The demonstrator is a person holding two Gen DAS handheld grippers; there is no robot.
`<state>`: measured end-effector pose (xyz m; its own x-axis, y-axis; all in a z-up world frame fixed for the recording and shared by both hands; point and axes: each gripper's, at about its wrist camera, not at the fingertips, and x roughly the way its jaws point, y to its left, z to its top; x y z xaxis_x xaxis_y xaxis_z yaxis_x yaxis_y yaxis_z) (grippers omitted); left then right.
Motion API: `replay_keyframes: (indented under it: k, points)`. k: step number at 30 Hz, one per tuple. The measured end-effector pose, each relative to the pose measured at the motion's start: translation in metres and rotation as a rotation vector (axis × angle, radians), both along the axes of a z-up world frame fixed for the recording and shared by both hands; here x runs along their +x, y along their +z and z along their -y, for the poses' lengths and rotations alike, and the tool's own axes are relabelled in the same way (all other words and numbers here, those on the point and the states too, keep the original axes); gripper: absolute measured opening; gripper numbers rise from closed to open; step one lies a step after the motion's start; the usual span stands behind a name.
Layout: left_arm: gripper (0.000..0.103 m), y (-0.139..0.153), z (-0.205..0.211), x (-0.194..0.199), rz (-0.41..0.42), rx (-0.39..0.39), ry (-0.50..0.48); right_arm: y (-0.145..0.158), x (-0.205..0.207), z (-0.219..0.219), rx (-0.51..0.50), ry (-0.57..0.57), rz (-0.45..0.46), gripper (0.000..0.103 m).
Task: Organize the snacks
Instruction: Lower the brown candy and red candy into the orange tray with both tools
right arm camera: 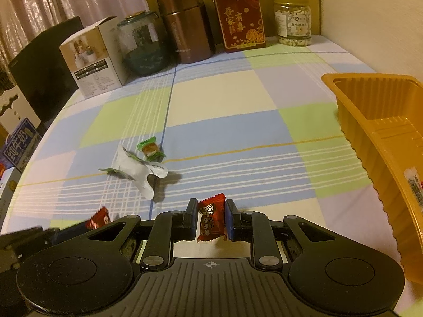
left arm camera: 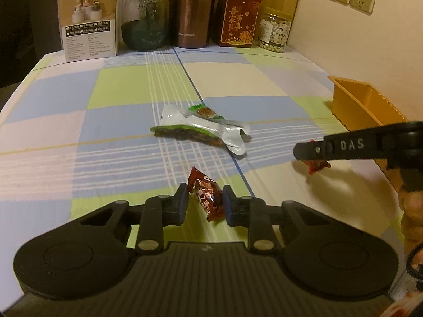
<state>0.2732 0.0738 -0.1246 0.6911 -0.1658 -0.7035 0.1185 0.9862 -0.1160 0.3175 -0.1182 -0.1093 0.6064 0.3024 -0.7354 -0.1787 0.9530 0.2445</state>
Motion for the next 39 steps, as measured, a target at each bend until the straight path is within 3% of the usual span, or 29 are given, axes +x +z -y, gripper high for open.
replay_keyframes:
  k: [11,20,39]
  points:
    - [0.024,0.026,0.005,-0.035,0.0,-0.036,0.049,0.026,-0.035,0.02,0.013,-0.021,0.029,0.021]
    - [0.024,0.069,0.021,-0.07,0.036,-0.081,0.075,0.072,-0.081,0.053,0.041,-0.068,0.079,0.021]
    - [0.024,0.136,0.097,-0.119,0.104,-0.112,-0.017,0.129,-0.159,0.132,0.064,-0.156,0.166,0.021]
